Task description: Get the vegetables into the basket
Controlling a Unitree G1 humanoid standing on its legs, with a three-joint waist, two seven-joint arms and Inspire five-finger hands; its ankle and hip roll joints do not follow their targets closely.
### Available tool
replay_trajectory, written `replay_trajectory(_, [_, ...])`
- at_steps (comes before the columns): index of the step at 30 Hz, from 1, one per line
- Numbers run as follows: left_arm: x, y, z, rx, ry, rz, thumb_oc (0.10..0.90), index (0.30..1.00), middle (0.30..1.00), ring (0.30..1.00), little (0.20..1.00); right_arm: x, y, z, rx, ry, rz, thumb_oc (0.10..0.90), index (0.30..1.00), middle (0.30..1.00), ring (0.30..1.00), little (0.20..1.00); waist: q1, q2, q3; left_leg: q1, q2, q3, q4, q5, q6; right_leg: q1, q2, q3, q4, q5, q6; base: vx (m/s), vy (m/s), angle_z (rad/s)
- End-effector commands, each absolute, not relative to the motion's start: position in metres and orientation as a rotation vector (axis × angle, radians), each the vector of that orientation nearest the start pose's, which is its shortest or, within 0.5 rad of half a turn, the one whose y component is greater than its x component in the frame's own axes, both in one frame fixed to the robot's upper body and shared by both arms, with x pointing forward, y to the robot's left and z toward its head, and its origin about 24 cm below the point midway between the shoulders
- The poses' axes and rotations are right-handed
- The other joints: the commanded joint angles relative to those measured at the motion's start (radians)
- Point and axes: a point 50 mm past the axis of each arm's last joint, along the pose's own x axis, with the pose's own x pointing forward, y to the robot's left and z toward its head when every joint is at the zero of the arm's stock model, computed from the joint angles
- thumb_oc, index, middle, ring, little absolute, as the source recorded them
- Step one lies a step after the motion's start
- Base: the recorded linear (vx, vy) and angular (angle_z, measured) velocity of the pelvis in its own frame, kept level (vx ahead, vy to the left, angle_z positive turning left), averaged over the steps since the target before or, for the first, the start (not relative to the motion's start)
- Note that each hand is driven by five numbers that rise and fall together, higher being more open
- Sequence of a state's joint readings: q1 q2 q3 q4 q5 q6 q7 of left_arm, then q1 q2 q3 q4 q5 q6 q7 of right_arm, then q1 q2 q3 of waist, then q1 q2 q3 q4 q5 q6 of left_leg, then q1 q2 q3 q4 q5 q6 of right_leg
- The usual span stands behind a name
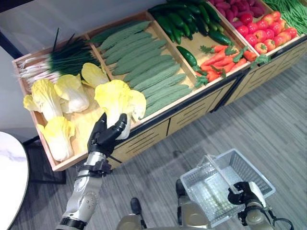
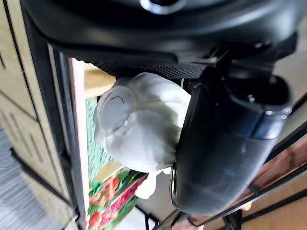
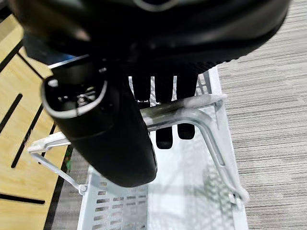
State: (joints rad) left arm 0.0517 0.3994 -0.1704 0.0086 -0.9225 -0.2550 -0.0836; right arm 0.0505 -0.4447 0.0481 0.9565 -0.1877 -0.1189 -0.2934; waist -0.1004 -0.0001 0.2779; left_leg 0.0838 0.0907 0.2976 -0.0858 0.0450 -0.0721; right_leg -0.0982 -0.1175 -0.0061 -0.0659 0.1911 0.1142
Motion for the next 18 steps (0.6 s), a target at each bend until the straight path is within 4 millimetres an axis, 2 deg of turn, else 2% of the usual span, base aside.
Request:
replay_trajectory(1, [0.257,0.197,0.105,-0.455,-0.376,-0.209,0.400,0.300,0.300,0.300,0.300,0.149,-0.318,-0.087,-0.671,0.697,-0.401,0.400,0.300,0.300,0.300,0.300,-0.012,-0.098,-0.044,-0.015,0.013,-0.060,0.120,-0.105,-0.015,-0.005,-0.140,0.035,0.110,-0.012,0.148,-0.06,0.191,-0.17])
replay_trajectory(4, [0.263,0.196,0.111,-0.417,-0.395,-0.206,0.400,0.300,0.300,0.300,0.300,0.149,-0.312,-0.087,-0.645,0.677,-0.398,0.400,0.300,0.300,0.300,0.300,-0.031,-0.095,-0.039,-0.017,-0.005,-0.034,0.090,-0.098,-0.003,-0.048,-0.153,0.057,0.085,0.081,0.148,-0.13,0.167,-0.21])
replay_trajectory(5, [0.264,0.199,0.111,-0.387,-0.391,-0.195,0.400,0.300,0.300,0.300,0.300,0.151,-0.308,-0.087,-0.641,0.668,-0.386,0.400,0.300,0.300,0.300,0.300,-0.025,-0.091,-0.037,-0.022,-0.005,-0.001,0.083,-0.092,0.006,-0.073,-0.166,-0.010,0.093,0.063,0.148,-0.18,0.200,-0.56])
replay_trajectory(7, [0.266,0.201,0.110,-0.369,-0.384,-0.175,0.400,0.300,0.300,0.300,0.300,0.153,-0.307,-0.087,-0.652,0.664,-0.376,0.400,0.300,0.300,0.300,0.300,-0.014,-0.082,-0.026,-0.018,-0.003,0.043,0.069,-0.088,0.014,-0.059,-0.178,-0.122,0.150,-0.009,0.148,-0.18,0.207,-0.81])
replay_trajectory(8, [0.266,0.205,0.110,-0.359,-0.383,-0.151,0.400,0.300,0.300,0.300,0.300,0.155,-0.307,-0.086,-0.665,0.657,-0.368,0.400,0.300,0.300,0.300,0.300,-0.004,-0.077,-0.021,-0.020,-0.002,0.070,0.066,-0.080,0.021,-0.051,-0.181,-0.185,0.208,-0.049,0.132,-0.20,0.211,-1.09])
replay_trajectory(9, [0.264,0.209,0.110,-0.360,-0.383,-0.127,0.400,0.300,0.300,0.300,0.300,0.157,-0.305,-0.085,-0.668,0.648,-0.359,0.400,0.300,0.300,0.300,0.300,0.004,-0.073,-0.020,-0.026,-0.002,0.097,0.062,-0.074,0.032,-0.048,-0.179,-0.220,0.295,-0.087,0.117,-0.09,0.177,-1.16])
replay_trajectory(10, [0.263,0.210,0.108,-0.360,-0.380,-0.121,0.400,0.300,0.300,0.300,0.300,0.157,-0.305,-0.085,-0.674,0.645,-0.352,0.400,0.300,0.300,0.300,0.300,0.004,-0.071,-0.026,-0.015,-0.003,0.097,0.052,-0.090,0.026,-0.032,-0.170,-0.212,0.307,-0.128,0.123,-0.06,0.119,-0.56])
replay_trajectory(13, [0.261,0.214,0.107,-0.351,-0.380,-0.096,0.400,0.300,0.300,0.300,0.300,0.158,-0.305,-0.084,-0.677,0.635,-0.349,0.400,0.300,0.300,0.300,0.300,0.012,-0.076,-0.031,-0.016,0.001,0.128,0.059,-0.087,0.028,-0.022,-0.157,-0.214,0.355,-0.163,0.118,-0.03,0.005,-0.62])
replay_trajectory(15, [0.261,0.214,0.108,-0.342,-0.387,-0.093,0.400,0.300,0.300,0.300,0.300,0.159,-0.305,-0.083,-0.679,0.635,-0.347,0.400,0.300,0.300,0.300,0.300,0.018,-0.089,-0.041,-0.013,0.002,0.149,0.069,-0.088,0.019,0.025,-0.144,-0.218,0.279,-0.165,0.119,0.01,-0.096,-0.38])
replay_trajectory(18, [0.258,0.212,0.106,-0.344,-0.378,-0.104,0.400,0.300,0.300,0.300,0.300,0.152,-0.309,-0.085,-0.669,0.652,-0.367,0.400,0.300,0.300,0.300,0.300,0.014,-0.089,-0.055,0.003,0.017,0.167,0.073,-0.077,0.003,0.063,-0.107,-0.215,0.194,-0.192,0.105,0.04,-0.152,-0.40])
